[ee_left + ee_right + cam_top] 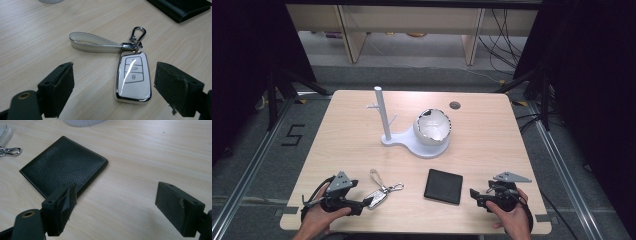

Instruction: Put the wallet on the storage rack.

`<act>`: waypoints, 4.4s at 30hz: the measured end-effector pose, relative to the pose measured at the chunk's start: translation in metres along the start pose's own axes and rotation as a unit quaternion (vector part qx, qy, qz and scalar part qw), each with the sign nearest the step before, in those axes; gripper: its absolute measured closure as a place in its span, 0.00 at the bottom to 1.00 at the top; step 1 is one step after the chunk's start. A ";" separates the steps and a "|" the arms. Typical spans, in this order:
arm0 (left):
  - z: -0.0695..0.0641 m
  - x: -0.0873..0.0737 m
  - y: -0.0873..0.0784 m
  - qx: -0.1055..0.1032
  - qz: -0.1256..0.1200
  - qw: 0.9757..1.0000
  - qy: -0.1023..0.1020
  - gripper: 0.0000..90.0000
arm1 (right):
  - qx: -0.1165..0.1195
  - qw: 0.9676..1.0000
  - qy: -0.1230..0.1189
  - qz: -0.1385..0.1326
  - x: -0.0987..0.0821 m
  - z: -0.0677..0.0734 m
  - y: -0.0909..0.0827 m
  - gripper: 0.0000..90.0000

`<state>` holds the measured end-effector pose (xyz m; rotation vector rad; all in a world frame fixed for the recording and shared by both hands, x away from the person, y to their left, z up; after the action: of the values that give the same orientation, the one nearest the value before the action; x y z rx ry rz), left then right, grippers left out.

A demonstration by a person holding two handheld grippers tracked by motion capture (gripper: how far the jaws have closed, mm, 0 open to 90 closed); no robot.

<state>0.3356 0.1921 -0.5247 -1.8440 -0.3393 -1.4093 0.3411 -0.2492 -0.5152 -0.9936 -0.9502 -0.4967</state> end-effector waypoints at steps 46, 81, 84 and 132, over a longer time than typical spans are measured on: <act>-0.075 0.054 0.140 -0.114 0.058 0.986 0.105 0.98 | 0.056 0.997 0.051 0.022 -0.004 0.013 0.014 0.22; -0.103 0.047 0.149 -0.167 0.101 0.976 0.095 0.99 | 0.077 0.992 0.087 0.044 0.001 0.023 0.049 0.29; -0.110 0.046 0.148 -0.174 0.101 0.975 0.096 0.99 | 0.076 0.992 0.088 0.045 0.002 0.022 0.051 0.31; -0.122 0.049 0.136 -0.171 0.107 0.970 0.137 0.72 | 0.170 0.973 0.156 0.012 0.017 0.045 0.043 0.86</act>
<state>0.3515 0.0038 -0.5264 -1.8516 0.2500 -1.6163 0.3616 -0.1878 -0.5118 -0.5952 -0.7084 -0.4360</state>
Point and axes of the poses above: each handheld gripper's, and its own axes: y roughly forward along the jaws, x roughly out of its top, z roughly to its left, the point moved 4 cm from there along y, roughly forward along the jaws, and after that the axes turned 14 degrees about -z, right-handed, at the moved point
